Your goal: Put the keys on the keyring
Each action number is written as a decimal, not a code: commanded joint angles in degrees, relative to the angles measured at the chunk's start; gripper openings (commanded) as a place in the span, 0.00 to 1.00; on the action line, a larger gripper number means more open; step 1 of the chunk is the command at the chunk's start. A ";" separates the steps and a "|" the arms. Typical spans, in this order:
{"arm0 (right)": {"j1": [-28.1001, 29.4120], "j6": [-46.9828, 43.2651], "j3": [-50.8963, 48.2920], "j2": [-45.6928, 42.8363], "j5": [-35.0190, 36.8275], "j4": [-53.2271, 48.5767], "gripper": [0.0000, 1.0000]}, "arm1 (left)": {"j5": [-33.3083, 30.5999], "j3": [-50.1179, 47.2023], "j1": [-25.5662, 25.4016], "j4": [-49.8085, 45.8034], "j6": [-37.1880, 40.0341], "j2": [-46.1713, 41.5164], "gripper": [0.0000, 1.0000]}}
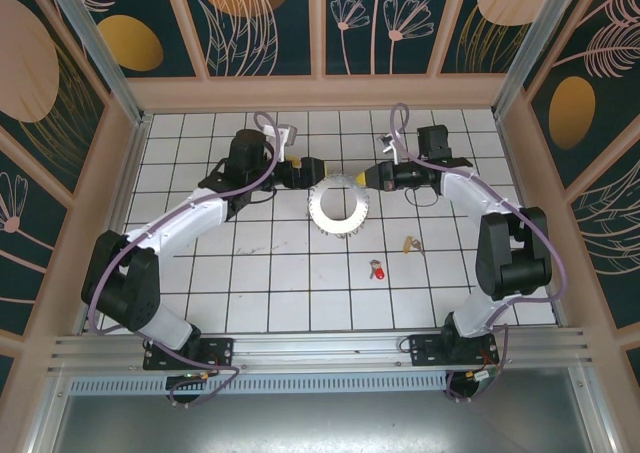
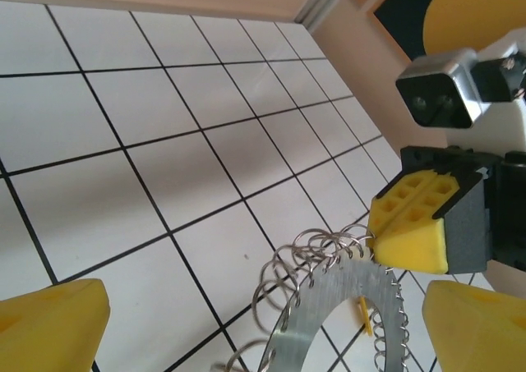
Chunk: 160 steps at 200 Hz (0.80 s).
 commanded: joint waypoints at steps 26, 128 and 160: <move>2.13 -7.70 4.48 -1.99 -3.88 -4.53 0.00 | 12.26 7.50 0.30 -6.59 7.61 6.70 0.92; 2.92 -12.28 7.45 -0.50 -3.48 -6.53 0.00 | 17.12 8.40 0.28 -11.11 12.08 8.44 0.64; 2.95 -12.42 7.86 0.02 -3.11 -6.55 0.00 | 17.25 8.57 0.34 -11.96 12.94 8.40 0.49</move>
